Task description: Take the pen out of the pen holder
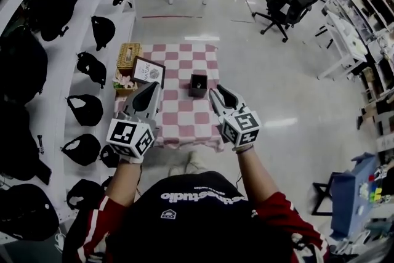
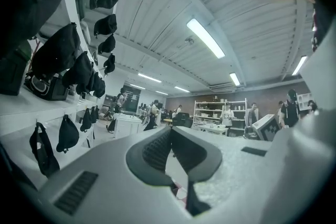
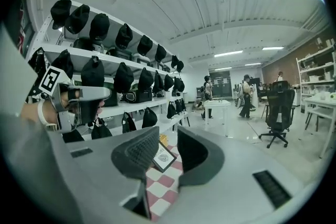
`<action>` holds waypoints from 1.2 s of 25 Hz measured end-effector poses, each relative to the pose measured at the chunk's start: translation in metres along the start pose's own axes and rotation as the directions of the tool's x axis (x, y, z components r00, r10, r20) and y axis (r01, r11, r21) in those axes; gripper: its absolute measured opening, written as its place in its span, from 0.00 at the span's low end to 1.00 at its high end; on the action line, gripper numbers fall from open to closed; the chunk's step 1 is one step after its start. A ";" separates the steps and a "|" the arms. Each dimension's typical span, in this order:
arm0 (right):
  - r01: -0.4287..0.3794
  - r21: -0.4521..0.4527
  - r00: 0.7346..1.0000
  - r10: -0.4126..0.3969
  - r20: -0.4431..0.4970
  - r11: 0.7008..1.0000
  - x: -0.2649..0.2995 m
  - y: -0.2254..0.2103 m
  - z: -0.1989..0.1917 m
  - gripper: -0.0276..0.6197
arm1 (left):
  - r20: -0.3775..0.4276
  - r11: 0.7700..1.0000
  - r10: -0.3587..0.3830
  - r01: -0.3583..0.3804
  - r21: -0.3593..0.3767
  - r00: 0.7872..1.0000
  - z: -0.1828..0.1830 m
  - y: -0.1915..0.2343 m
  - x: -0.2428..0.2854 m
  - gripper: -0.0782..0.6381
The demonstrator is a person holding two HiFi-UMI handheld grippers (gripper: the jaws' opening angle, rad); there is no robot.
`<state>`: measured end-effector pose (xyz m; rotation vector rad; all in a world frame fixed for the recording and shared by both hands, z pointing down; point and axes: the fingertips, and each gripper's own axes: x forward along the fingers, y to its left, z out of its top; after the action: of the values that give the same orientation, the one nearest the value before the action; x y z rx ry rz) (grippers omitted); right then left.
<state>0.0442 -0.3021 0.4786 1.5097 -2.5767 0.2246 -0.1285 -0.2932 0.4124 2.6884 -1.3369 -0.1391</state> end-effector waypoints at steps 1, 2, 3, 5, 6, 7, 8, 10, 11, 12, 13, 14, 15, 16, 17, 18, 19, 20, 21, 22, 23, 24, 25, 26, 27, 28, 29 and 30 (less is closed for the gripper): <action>-0.006 -0.001 1.000 0.005 -0.016 1.000 0.005 -0.003 -0.006 0.21 | -0.004 1.000 0.006 -0.006 0.000 1.000 -0.001 0.001 0.003 0.12; -0.013 -0.002 0.999 0.013 -0.033 1.000 0.010 -0.005 -0.013 0.20 | -0.007 1.000 0.012 -0.012 -0.001 1.000 -0.002 0.001 0.006 0.12; -0.021 -0.003 0.999 0.020 -0.049 1.000 0.014 -0.008 -0.019 0.20 | -0.008 1.000 0.018 -0.018 -0.001 1.000 -0.003 0.002 0.008 0.12; -0.038 -0.010 0.996 0.037 -0.079 0.999 0.023 -0.012 -0.031 0.21 | -0.011 1.000 0.025 -0.025 0.000 1.000 -0.004 0.001 0.014 0.12; -0.047 -0.013 0.995 0.045 -0.093 0.999 0.028 -0.015 -0.037 0.20 | -0.015 1.000 0.029 -0.029 0.001 0.999 -0.005 0.001 0.016 0.12; -0.056 -0.014 0.993 0.054 -0.106 0.998 0.032 -0.017 -0.043 0.20 | -0.019 0.999 0.033 -0.033 0.001 0.999 -0.007 0.000 0.018 0.12; -0.065 -0.014 0.991 0.063 -0.118 0.998 0.036 -0.019 -0.048 0.21 | -0.023 0.999 0.038 -0.038 -0.001 0.999 -0.010 -0.001 0.019 0.12; -0.083 -0.016 0.986 0.080 -0.144 0.996 0.043 -0.024 -0.060 0.20 | -0.031 0.999 0.048 -0.048 -0.003 0.998 -0.015 -0.004 0.023 0.12; -0.092 -0.017 0.984 0.088 -0.158 0.996 0.046 -0.027 -0.065 0.21 | -0.035 0.999 0.054 -0.054 -0.003 0.998 -0.017 -0.004 0.025 0.12; -0.100 -0.019 0.981 0.096 -0.170 0.995 0.049 -0.030 -0.071 0.21 | -0.039 0.998 0.059 -0.060 -0.001 0.997 -0.020 -0.005 0.027 0.12; -0.107 -0.019 0.978 0.102 -0.180 0.994 0.052 -0.033 -0.077 0.20 | -0.041 0.998 0.066 -0.066 0.000 0.997 -0.022 -0.004 0.030 0.12; -0.114 -0.019 0.976 0.109 -0.190 0.993 0.056 -0.037 -0.082 0.21 | -0.042 0.997 0.074 -0.074 0.001 0.996 -0.025 -0.004 0.032 0.12; -0.121 -0.017 0.973 0.115 -0.199 0.992 0.059 -0.040 -0.088 0.21 | -0.042 0.997 0.082 -0.082 -0.001 0.996 -0.027 -0.003 0.034 0.12; -0.128 -0.015 0.970 0.123 -0.208 0.992 0.063 -0.042 -0.094 0.21 | -0.043 0.996 0.091 -0.091 -0.004 0.995 -0.029 -0.001 0.036 0.12; -0.137 -0.013 0.967 0.130 -0.218 0.991 0.067 -0.045 -0.099 0.21 | -0.046 0.995 0.100 -0.100 -0.005 0.994 -0.031 0.000 0.038 0.12; -0.145 -0.014 0.964 0.138 -0.228 0.989 0.071 -0.046 -0.105 0.21 | -0.050 0.994 0.109 -0.109 -0.005 0.993 -0.034 0.000 0.039 0.12; -0.154 -0.018 0.960 0.145 -0.240 0.988 0.074 -0.048 -0.111 0.20 | -0.054 0.993 0.118 -0.118 -0.004 0.992 -0.035 0.000 0.041 0.12; -0.162 -0.024 0.956 0.150 -0.252 0.987 0.078 -0.051 -0.117 0.21 | -0.057 0.992 0.126 -0.127 -0.002 0.990 -0.037 -0.001 0.042 0.12; -0.168 -0.030 0.952 0.155 -0.264 0.985 0.081 -0.053 -0.123 0.20 | -0.061 0.991 0.134 -0.134 -0.001 0.989 -0.038 -0.002 0.043 0.12; -0.174 -0.033 0.949 0.158 -0.274 0.984 0.084 -0.056 -0.128 0.21 | -0.065 0.990 0.140 -0.140 0.000 0.988 -0.039 -0.003 0.045 0.12; -0.179 -0.033 0.945 0.163 -0.282 0.983 0.086 -0.060 -0.133 0.21 | -0.069 0.989 0.145 -0.145 0.001 0.987 -0.041 -0.005 0.047 0.12; -0.184 -0.030 0.942 0.167 -0.289 0.982 0.089 -0.063 -0.138 0.21 | -0.073 0.989 0.149 -0.150 0.003 0.986 -0.042 -0.006 0.048 0.12; -0.189 -0.025 0.939 0.174 -0.296 0.982 0.091 -0.066 -0.143 0.21 | -0.076 0.988 0.155 -0.155 0.004 0.985 -0.043 -0.008 0.049 0.12; -0.196 -0.019 0.935 0.181 -0.303 0.980 0.094 -0.067 -0.148 0.21 | -0.078 0.987 0.162 -0.162 0.006 0.984 -0.045 -0.008 0.050 0.12; -0.204 -0.014 0.932 0.189 -0.310 0.979 0.096 -0.069 -0.152 0.21 | -0.080 0.985 0.171 -0.171 0.008 0.982 -0.046 -0.009 0.051 0.12; -0.212 -0.012 0.928 0.198 -0.317 0.977 0.099 -0.070 -0.157 0.21 | -0.082 0.984 0.180 -0.180 0.009 0.980 -0.048 -0.009 0.051 0.12; -0.222 -0.012 0.923 0.206 -0.325 0.975 0.101 -0.071 -0.162 0.21 | -0.087 0.982 0.189 -0.189 0.009 0.978 -0.049 -0.009 0.052 0.12; -0.231 -0.015 0.919 0.213 -0.333 0.973 0.103 -0.073 -0.166 0.21 | -0.092 0.980 0.197 -0.197 0.010 0.976 -0.051 -0.009 0.053 0.12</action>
<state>0.0660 -0.3917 0.6656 1.0517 -2.4532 0.3931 -0.0821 -0.3261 0.4603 2.5102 -1.5633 0.0065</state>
